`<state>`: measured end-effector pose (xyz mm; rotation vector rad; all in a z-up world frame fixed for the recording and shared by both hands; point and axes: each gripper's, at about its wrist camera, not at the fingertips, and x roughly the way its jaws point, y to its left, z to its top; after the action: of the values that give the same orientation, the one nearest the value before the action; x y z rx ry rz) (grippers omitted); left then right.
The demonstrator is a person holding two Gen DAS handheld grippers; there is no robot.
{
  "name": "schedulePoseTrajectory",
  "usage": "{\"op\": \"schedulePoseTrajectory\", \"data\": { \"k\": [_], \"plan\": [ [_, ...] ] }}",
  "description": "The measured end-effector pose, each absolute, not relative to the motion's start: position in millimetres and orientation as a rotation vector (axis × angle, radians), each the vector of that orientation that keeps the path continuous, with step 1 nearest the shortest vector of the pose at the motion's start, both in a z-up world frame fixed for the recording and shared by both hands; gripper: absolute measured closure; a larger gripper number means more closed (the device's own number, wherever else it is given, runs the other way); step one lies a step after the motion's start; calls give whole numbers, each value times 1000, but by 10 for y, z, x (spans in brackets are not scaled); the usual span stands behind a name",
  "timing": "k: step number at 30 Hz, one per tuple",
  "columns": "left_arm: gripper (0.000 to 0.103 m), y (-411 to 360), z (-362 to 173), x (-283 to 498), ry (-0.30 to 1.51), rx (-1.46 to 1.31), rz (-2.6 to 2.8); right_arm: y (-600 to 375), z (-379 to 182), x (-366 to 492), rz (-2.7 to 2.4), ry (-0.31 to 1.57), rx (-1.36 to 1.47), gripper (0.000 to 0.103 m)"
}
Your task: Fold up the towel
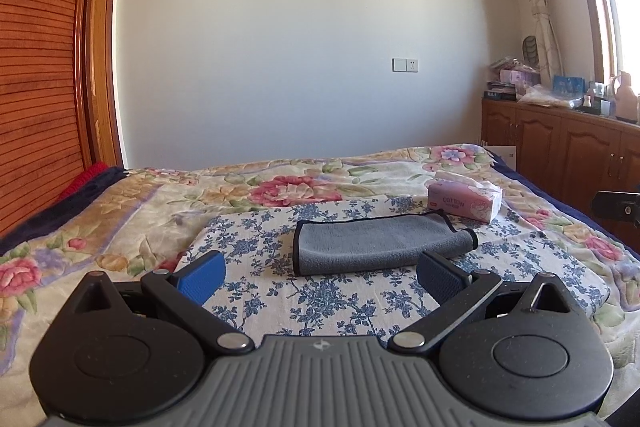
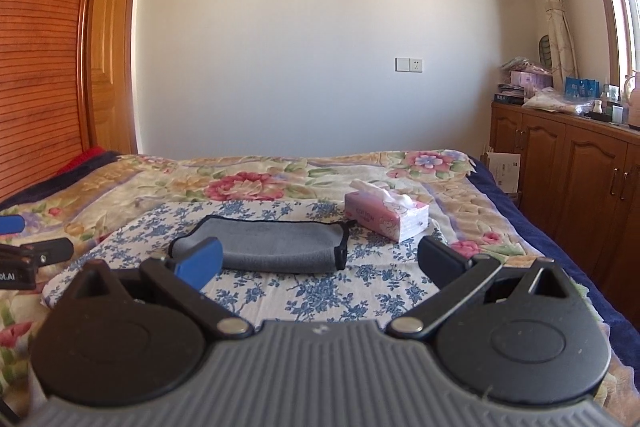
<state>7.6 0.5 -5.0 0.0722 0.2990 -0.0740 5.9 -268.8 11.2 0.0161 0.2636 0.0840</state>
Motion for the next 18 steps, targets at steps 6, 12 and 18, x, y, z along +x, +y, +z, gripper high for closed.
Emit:
{"op": "schedulePoseTrajectory", "data": {
  "k": [6, 12, 18],
  "plan": [
    [0, -3, -29, 51, 278, 76, -72, -2712, 132, 27, 69, 233, 23, 0],
    [0, 3, -25, 54, 279, 78, -71, -2707, 123, 45, 65, 235, 19, 0],
    [0, 3, -27, 49, 279, 79, -70, -2709, 117, 48, 64, 236, 18, 0]
  ]
}}
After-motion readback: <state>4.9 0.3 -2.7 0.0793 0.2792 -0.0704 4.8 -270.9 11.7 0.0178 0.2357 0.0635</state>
